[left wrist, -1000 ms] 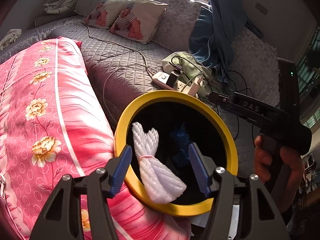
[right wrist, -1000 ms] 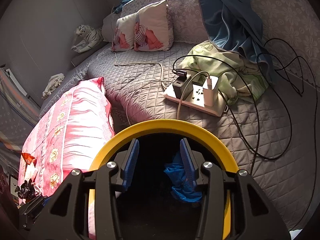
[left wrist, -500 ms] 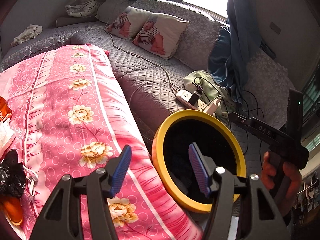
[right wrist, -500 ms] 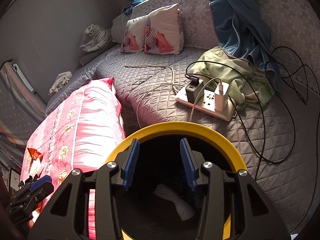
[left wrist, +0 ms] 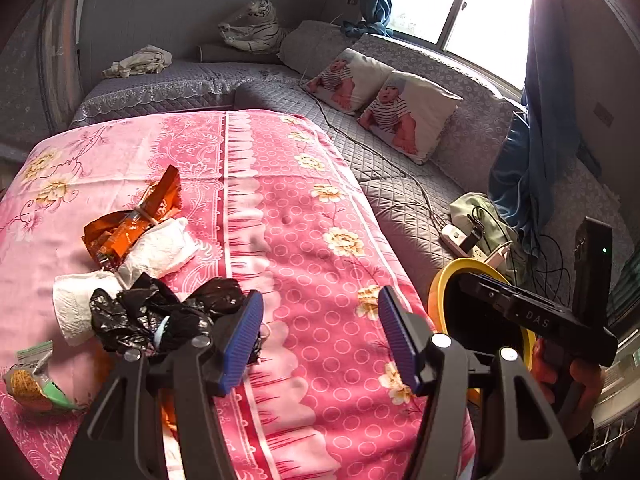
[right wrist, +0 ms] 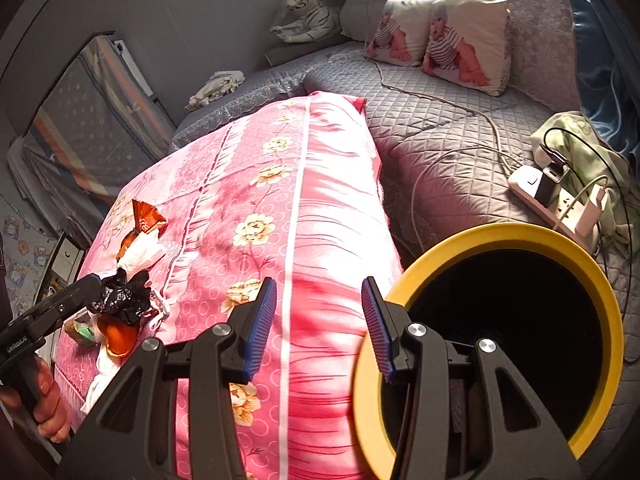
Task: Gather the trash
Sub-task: 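Move both open tools back to the trash on the bed, then grasp the black plastic bag with the right tool while the left tool grasps the green-edged snack packet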
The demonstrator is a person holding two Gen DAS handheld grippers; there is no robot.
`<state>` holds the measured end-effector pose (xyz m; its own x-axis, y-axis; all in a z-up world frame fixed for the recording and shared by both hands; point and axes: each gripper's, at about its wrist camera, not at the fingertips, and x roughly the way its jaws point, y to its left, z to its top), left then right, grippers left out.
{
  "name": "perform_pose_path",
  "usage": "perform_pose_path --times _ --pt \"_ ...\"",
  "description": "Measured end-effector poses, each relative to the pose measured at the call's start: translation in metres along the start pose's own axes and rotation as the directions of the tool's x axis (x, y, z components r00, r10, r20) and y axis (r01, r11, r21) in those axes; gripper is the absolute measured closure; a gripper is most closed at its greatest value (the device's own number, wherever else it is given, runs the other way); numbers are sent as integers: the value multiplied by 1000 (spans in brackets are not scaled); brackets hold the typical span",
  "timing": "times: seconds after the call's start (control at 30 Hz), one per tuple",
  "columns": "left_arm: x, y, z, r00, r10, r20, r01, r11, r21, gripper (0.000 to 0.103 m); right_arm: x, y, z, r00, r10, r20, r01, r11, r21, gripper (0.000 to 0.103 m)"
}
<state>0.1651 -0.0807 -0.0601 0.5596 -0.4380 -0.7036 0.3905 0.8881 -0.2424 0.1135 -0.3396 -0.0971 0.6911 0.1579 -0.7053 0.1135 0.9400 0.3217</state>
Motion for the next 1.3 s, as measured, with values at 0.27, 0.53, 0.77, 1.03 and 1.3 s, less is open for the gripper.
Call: perform_pose_path --times 0.27,0.53,0.77,1.03,1.3 --pt "-51 91 -23 991 133 14 -131 985 -111 37 44 99 -6 980 159 -118 -179 966 -187 59" --pt "-86 160 -61 976 217 12 -208 949 -237 32 67 168 -14 962 198 -189 -249 918 -308 52" --pt "-88 191 -84 973 229 -15 -223 928 -297 32 68 190 -16 962 184 -203 -249 897 -366 47" --pt "-77 203 -92 974 223 -36 -222 916 -333 32 78 215 -24 967 127 -223 -220 858 -465 47" --pt "-65 207 -90 975 217 -49 -221 914 -339 32 97 231 -25 964 97 -246 -213 835 -507 47"
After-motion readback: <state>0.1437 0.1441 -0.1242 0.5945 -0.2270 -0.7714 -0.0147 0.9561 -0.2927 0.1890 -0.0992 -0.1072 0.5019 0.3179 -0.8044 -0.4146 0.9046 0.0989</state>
